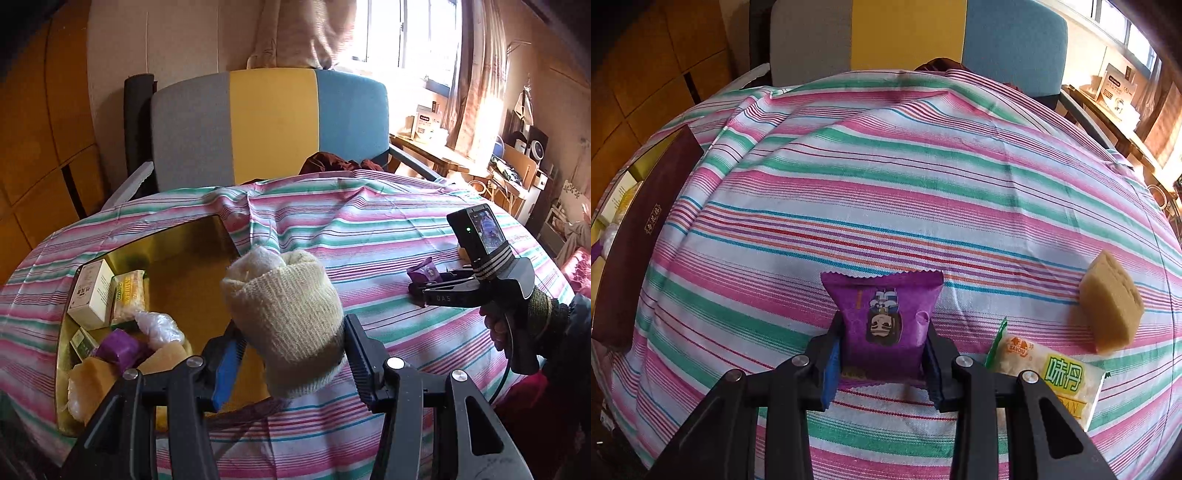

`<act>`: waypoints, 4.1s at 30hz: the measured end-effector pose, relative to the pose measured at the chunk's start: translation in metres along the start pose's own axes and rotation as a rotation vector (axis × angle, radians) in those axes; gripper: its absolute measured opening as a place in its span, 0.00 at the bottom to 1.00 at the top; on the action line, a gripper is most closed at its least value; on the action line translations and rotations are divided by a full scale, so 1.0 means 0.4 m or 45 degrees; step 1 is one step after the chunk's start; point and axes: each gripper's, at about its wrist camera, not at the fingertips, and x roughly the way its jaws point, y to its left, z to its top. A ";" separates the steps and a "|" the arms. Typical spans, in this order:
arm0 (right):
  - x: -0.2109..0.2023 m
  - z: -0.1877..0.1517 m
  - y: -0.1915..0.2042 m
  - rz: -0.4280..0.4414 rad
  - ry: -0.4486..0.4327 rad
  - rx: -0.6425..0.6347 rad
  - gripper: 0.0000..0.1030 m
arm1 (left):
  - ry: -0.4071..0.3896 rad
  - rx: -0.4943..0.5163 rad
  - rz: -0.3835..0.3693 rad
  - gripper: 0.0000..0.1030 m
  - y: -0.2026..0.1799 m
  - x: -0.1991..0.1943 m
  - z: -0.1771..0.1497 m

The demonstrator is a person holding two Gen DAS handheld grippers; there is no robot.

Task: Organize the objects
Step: 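Carry the sock bundle toward the gold tray with the left tool while the right holds the packet, then lower the sock bundle into the gold tray and open the left tool, then carry the purple packet over the gold tray and open the right tool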

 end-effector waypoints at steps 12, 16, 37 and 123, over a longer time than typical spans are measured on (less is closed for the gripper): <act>-0.001 0.000 0.015 -0.034 -0.010 -0.053 0.35 | 0.040 -0.147 0.012 0.51 0.132 -0.001 -0.034; -0.001 0.002 0.019 -0.043 -0.012 -0.067 0.35 | 0.040 -0.250 0.076 0.51 0.229 -0.024 -0.060; 0.004 0.004 0.031 -0.082 -0.019 -0.121 0.35 | 0.198 -0.389 0.098 0.51 0.426 0.191 0.072; -0.128 0.167 0.597 0.302 -0.153 -0.259 0.33 | 0.024 -0.413 0.291 0.64 0.380 -0.047 -0.154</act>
